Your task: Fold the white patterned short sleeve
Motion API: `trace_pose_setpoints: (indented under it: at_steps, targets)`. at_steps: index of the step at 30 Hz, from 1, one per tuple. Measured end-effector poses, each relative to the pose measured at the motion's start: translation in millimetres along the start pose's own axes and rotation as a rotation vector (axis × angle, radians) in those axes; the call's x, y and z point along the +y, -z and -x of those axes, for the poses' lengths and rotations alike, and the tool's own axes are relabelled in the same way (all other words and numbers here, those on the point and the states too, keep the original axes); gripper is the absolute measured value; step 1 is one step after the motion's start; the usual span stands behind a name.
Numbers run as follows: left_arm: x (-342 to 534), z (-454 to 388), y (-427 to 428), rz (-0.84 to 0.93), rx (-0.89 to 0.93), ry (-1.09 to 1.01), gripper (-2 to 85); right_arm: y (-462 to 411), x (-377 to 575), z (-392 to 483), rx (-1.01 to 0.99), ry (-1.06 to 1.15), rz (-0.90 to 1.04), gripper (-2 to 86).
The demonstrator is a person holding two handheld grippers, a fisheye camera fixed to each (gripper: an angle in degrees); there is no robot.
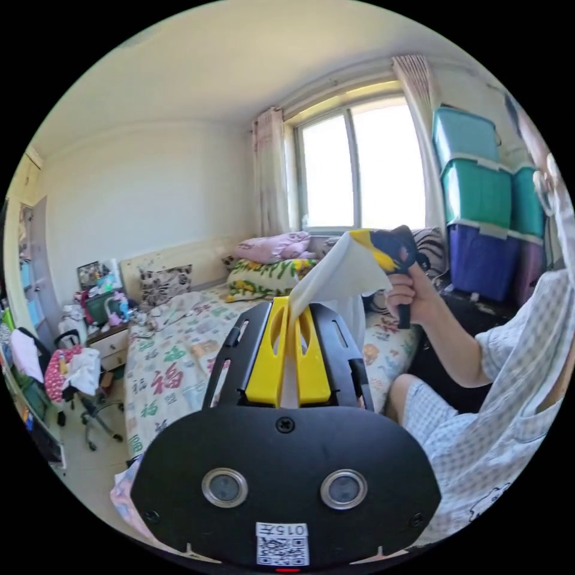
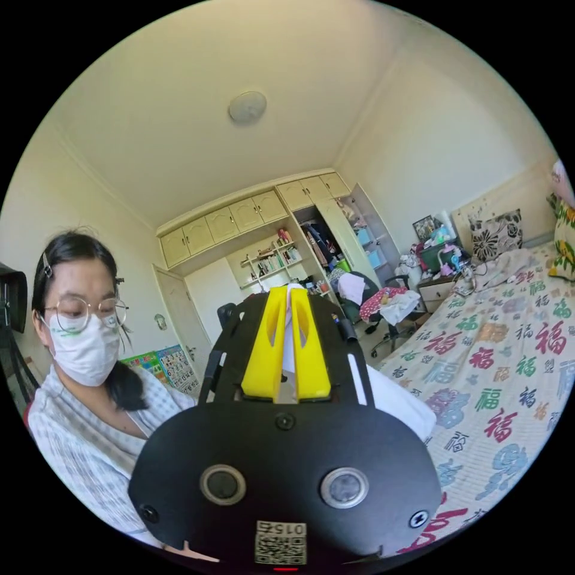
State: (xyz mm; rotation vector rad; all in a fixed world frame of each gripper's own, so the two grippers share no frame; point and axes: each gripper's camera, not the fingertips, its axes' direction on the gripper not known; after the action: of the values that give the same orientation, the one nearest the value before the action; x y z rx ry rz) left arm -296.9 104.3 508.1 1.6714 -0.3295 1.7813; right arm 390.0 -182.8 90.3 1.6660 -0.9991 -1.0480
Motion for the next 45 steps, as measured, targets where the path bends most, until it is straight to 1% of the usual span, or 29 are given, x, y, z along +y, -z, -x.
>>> trace_pose_setpoints:
  at_steps: [2, 5, 6, 8, 10, 12, 13, 15, 16, 17, 18, 19, 20, 21, 22, 24, 25, 27, 28, 30, 31, 33, 34, 36, 39, 41, 42, 43, 45]
  targets:
    - [-5.9, -9.4, -21.4, -0.007, 0.046, -0.002, -0.5, 20.2, -16.9, 12.5, 0.049, 0.041, 0.014, 0.2]
    - [-2.8, -25.4, -58.1, -0.009, 0.024, -0.019, -0.6, 38.8, -41.3, 19.1, 0.203, 0.095, 0.080, 0.6]
    - [1.0, -28.0, -74.4, -0.003, 0.011, -0.013, -0.6, 40.6, -49.6, 10.9, 0.249, 0.082, 0.109, 0.9]
    - [8.3, -23.8, -100.4, 0.018, -0.022, 0.021, -0.6, 37.5, -59.4, -13.0, 0.277, 0.027, 0.176, 1.5]
    - [21.3, -9.2, -129.6, 0.064, -0.126, 0.078, -0.6, 35.9, -60.9, -43.0, 0.304, -0.077, 0.241, 2.9]
    - [57.1, 26.6, -169.5, 0.161, -0.374, 0.191, -0.5, 46.7, -42.5, -66.3, 0.304, -0.170, 0.252, 4.8]
    - [69.4, 37.8, -177.9, 0.196, -0.435, 0.224, -0.4, 50.3, -33.8, -69.7, 0.291, -0.178, 0.261, 5.3]
    - [128.7, 80.6, -201.5, 0.353, -0.629, 0.324, 0.0, 67.8, 14.8, -85.6, 0.316, -0.233, 0.312, 6.5]
    - [145.7, 90.6, -205.0, 0.392, -0.653, 0.363, 0.1, 73.0, 29.8, -91.6, 0.342, -0.258, 0.333, 6.7]
    - [180.3, 106.9, -210.2, 0.461, -0.647, 0.439, 0.8, 85.1, 61.7, -106.4, 0.406, -0.330, 0.380, 7.1]
    - [214.7, 117.7, -216.1, 0.528, -0.591, 0.513, 2.1, 99.0, 94.9, -122.6, 0.457, -0.433, 0.417, 7.2]
    - [231.0, 120.8, -219.6, 0.560, -0.559, 0.548, 3.1, 106.1, 111.1, -129.8, 0.466, -0.487, 0.428, 7.2]
    - [260.4, 121.6, -226.9, 0.609, -0.499, 0.611, 4.7, 119.6, 142.5, -141.6, 0.469, -0.588, 0.444, 7.6]
    - [283.1, 113.6, -235.0, 0.620, -0.421, 0.635, 5.8, 130.5, 170.1, -149.8, 0.490, -0.681, 0.461, 8.0]
    - [291.7, 106.7, -240.1, 0.615, -0.376, 0.635, 6.2, 135.0, 182.1, -152.5, 0.500, -0.721, 0.467, 8.2]
    - [310.9, 65.9, -277.1, 0.627, -0.177, 0.544, 7.4, 144.4, 217.0, -155.9, 0.501, -0.832, 0.463, 8.5]
    - [313.4, 54.5, -289.8, 0.642, -0.132, 0.511, 7.6, 144.6, 222.8, -156.4, 0.494, -0.851, 0.461, 8.5]
    - [322.8, 12.8, -345.0, 0.693, 0.050, 0.415, 8.2, 138.1, 236.4, -160.7, 0.458, -0.898, 0.481, 8.5]
    - [325.2, 3.2, -359.7, 0.708, 0.100, 0.393, 8.4, 135.7, 238.2, -162.3, 0.455, -0.903, 0.490, 8.4]
    - [335.0, -34.3, -418.3, 0.801, 0.269, 0.304, 9.1, 131.3, 244.1, -171.5, 0.459, -0.956, 0.521, 7.9]
    - [337.4, -43.4, -431.1, 0.826, 0.284, 0.276, 9.3, 133.6, 244.1, -172.0, 0.467, -0.971, 0.506, 7.7]
    - [345.5, -79.5, -470.4, 0.894, 0.278, 0.125, 9.6, 152.6, 237.1, -160.3, 0.477, -0.956, 0.371, 6.7]
    - [347.3, -88.4, -477.4, 0.903, 0.268, 0.080, 9.6, 158.3, 235.8, -156.7, 0.472, -0.954, 0.339, 6.6]
    - [355.5, -120.5, -498.3, 0.935, 0.219, -0.108, 9.4, 180.0, 232.9, -142.4, 0.441, -0.959, 0.252, 6.5]
    - [370.8, -143.5, -517.2, 1.014, 0.142, -0.287, 8.2, 198.5, 227.7, -124.1, 0.461, -0.938, 0.258, 6.4]
    - [381.4, -144.9, -525.7, 1.071, 0.080, -0.343, 6.0, 207.7, 225.0, -113.8, 0.474, -0.929, 0.250, 6.4]
    - [383.0, -140.7, -526.2, 1.077, 0.081, -0.333, 4.4, 212.5, 223.7, -107.7, 0.471, -0.923, 0.241, 6.4]
    - [381.6, -136.9, -524.5, 1.067, 0.081, -0.313, 3.6, 214.0, 223.0, -104.8, 0.470, -0.920, 0.240, 6.4]
    - [366.7, -111.9, -507.9, 0.994, 0.059, -0.185, 2.4, 213.5, 217.9, -93.1, 0.481, -0.889, 0.269, 6.4]
